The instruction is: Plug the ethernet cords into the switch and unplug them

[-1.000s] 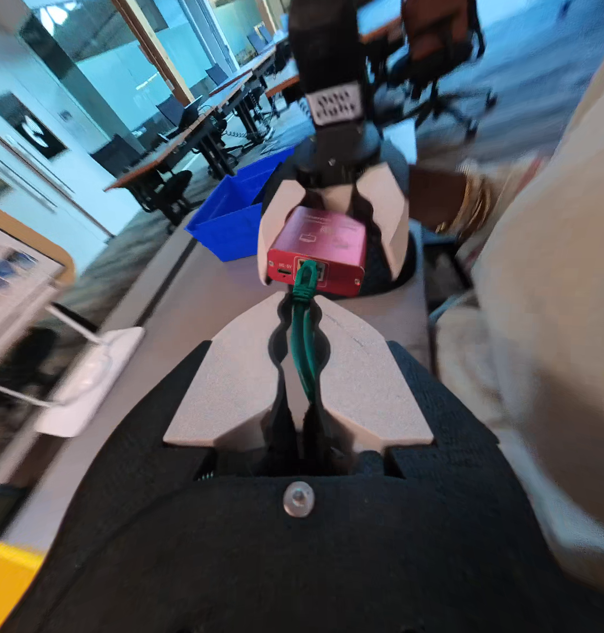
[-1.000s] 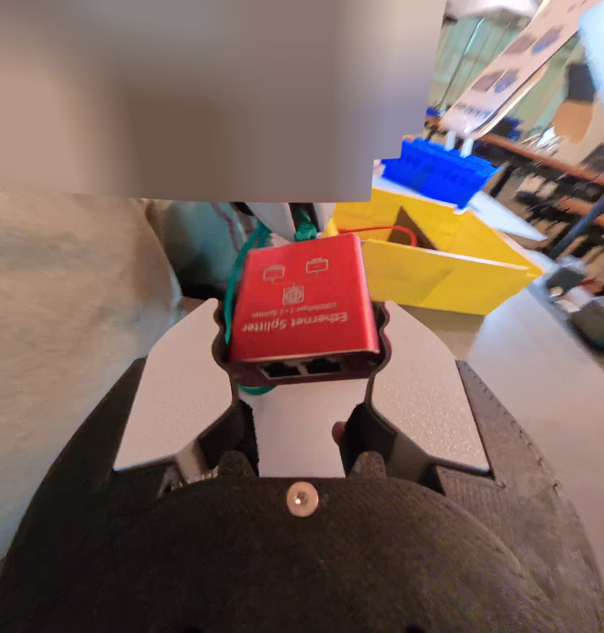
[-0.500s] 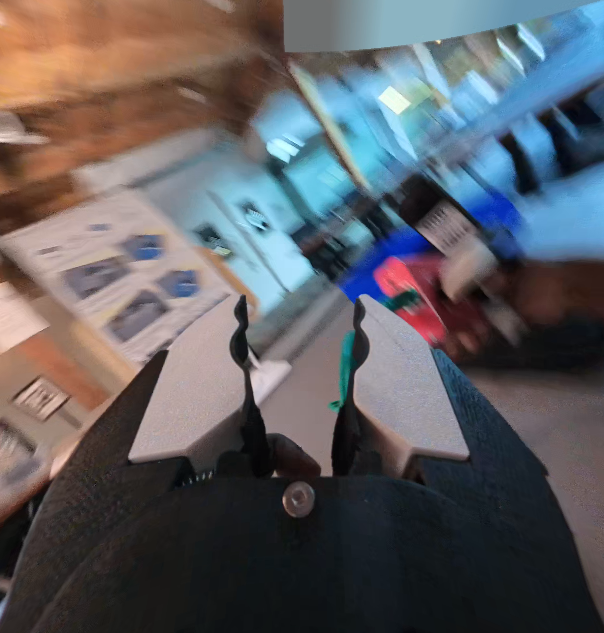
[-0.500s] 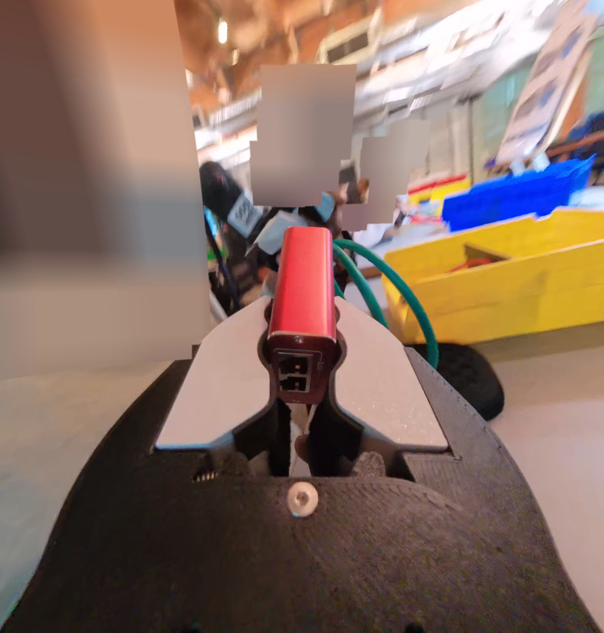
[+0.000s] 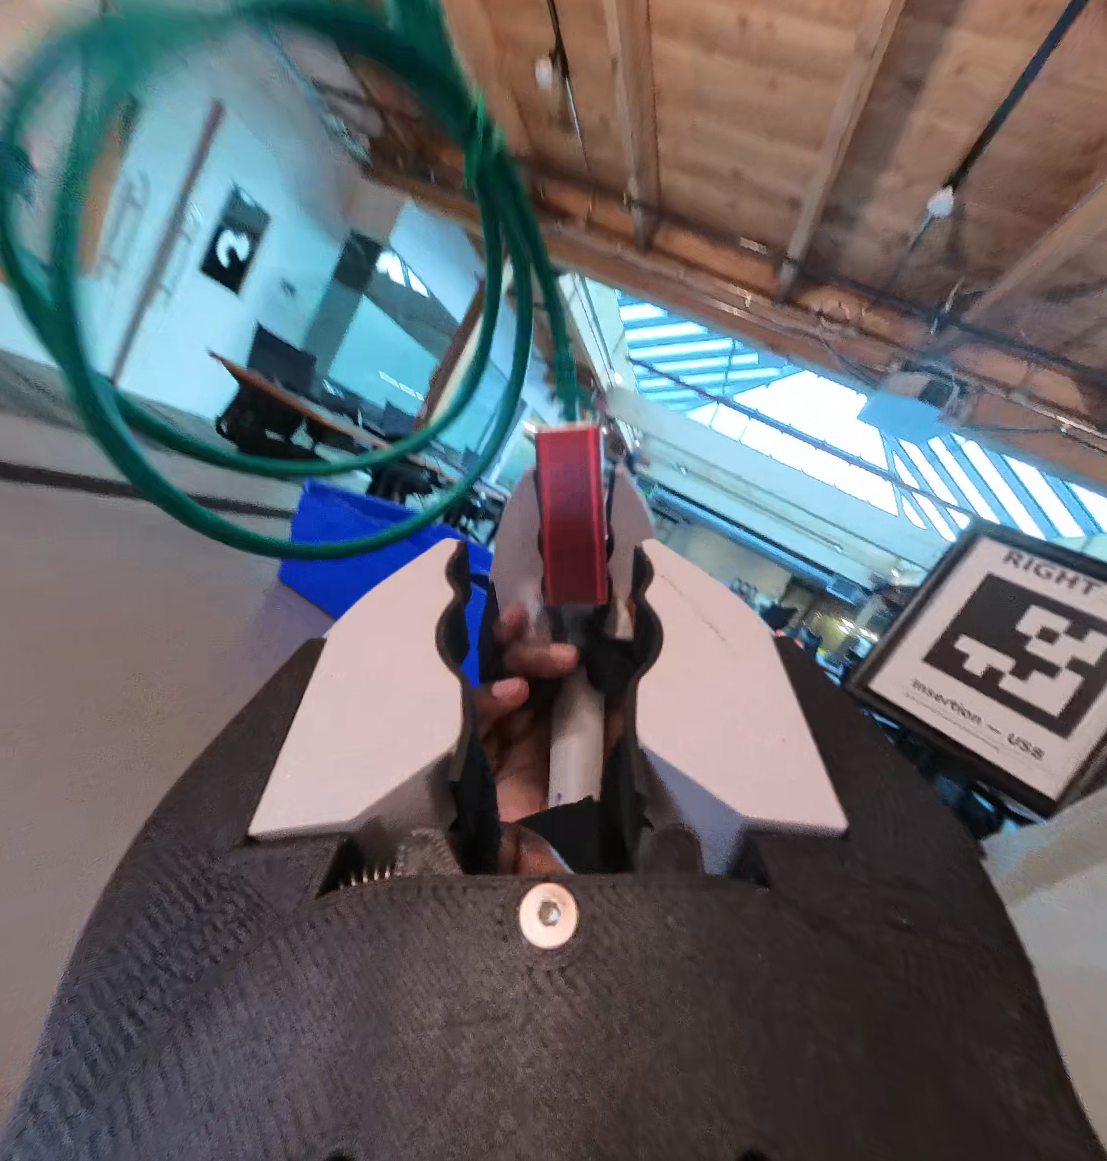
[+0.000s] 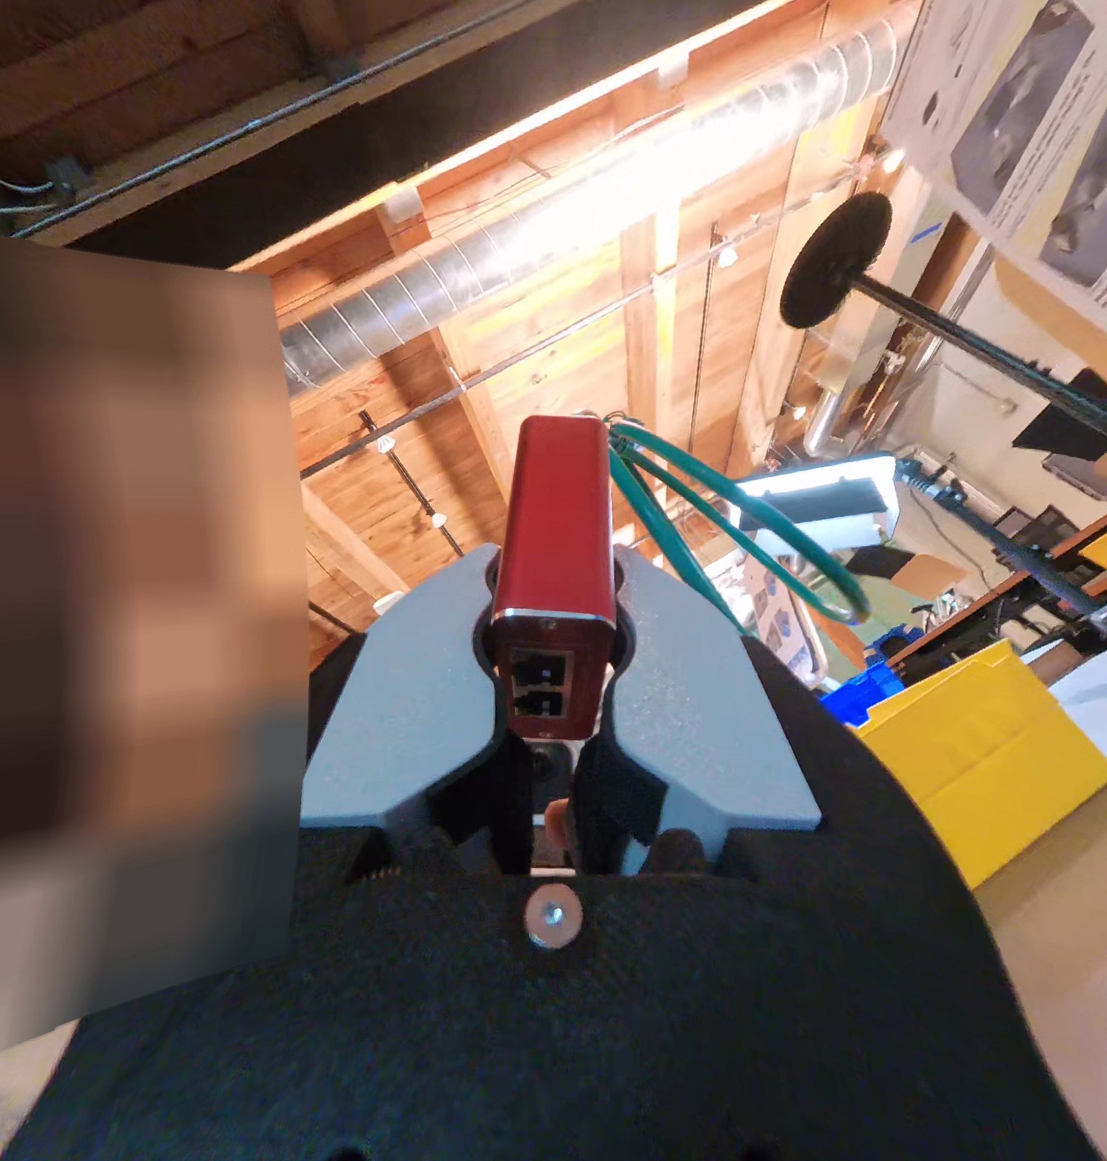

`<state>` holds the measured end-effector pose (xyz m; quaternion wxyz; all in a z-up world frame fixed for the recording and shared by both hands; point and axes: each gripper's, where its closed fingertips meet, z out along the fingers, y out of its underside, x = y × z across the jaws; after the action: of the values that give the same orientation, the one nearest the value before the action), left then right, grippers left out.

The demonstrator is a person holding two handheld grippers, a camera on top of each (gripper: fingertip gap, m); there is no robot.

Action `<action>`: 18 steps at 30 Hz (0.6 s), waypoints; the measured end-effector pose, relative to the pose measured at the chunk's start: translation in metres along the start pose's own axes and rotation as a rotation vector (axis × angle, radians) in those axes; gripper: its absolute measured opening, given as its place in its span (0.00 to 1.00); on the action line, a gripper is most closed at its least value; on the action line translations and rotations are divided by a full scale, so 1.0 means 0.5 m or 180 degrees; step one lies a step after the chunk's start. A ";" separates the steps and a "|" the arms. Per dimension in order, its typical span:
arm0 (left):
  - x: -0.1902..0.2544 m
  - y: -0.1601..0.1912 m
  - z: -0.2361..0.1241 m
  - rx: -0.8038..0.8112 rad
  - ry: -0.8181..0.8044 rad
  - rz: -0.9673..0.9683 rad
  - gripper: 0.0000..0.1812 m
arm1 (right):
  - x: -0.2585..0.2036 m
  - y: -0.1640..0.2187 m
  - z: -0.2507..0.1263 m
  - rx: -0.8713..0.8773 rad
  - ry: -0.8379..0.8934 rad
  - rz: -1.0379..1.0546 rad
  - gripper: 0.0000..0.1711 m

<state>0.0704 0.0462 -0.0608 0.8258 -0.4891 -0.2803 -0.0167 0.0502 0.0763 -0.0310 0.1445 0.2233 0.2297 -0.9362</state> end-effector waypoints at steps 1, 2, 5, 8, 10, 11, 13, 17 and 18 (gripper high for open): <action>-0.001 0.016 0.007 -0.0085 0.0022 -0.0030 0.27 | 0.000 0.015 0.005 -0.0105 0.0008 -0.0007 0.17; 0.002 0.024 0.012 -0.0111 0.0077 -0.0046 0.27 | 0.001 0.031 0.010 -0.0214 0.0029 -0.0043 0.17; 0.017 0.034 0.016 -0.0157 0.0253 -0.0051 0.18 | -0.002 0.069 0.017 -0.0394 0.0019 -0.0078 0.17; 0.019 0.033 0.007 -0.0231 0.0350 0.0023 0.15 | -0.004 0.083 0.021 -0.0511 -0.0026 -0.0040 0.17; 0.022 0.030 -0.002 -0.0330 0.0417 0.0093 0.14 | -0.009 0.100 0.023 -0.0876 -0.0092 -0.0075 0.17; 0.024 0.027 -0.009 -0.0432 0.0494 0.0099 0.14 | -0.014 0.108 0.023 -0.1108 -0.0154 -0.0089 0.18; 0.030 0.032 -0.029 -0.0867 0.0695 0.0123 0.14 | -0.020 0.112 0.018 -0.1505 -0.0192 -0.0153 0.29; 0.028 0.063 -0.088 -0.1814 0.0777 0.0433 0.14 | -0.026 0.139 -0.019 -0.2385 -0.0218 -0.0258 0.28; 0.026 0.068 -0.097 -0.1942 0.0761 0.0486 0.14 | -0.029 0.145 -0.026 -0.2516 -0.0263 -0.0301 0.17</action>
<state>0.1132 0.0275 -0.0991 0.6673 -0.7279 -0.1261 -0.0952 0.0946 0.0234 -0.0609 0.1852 0.1018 0.5762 -0.7895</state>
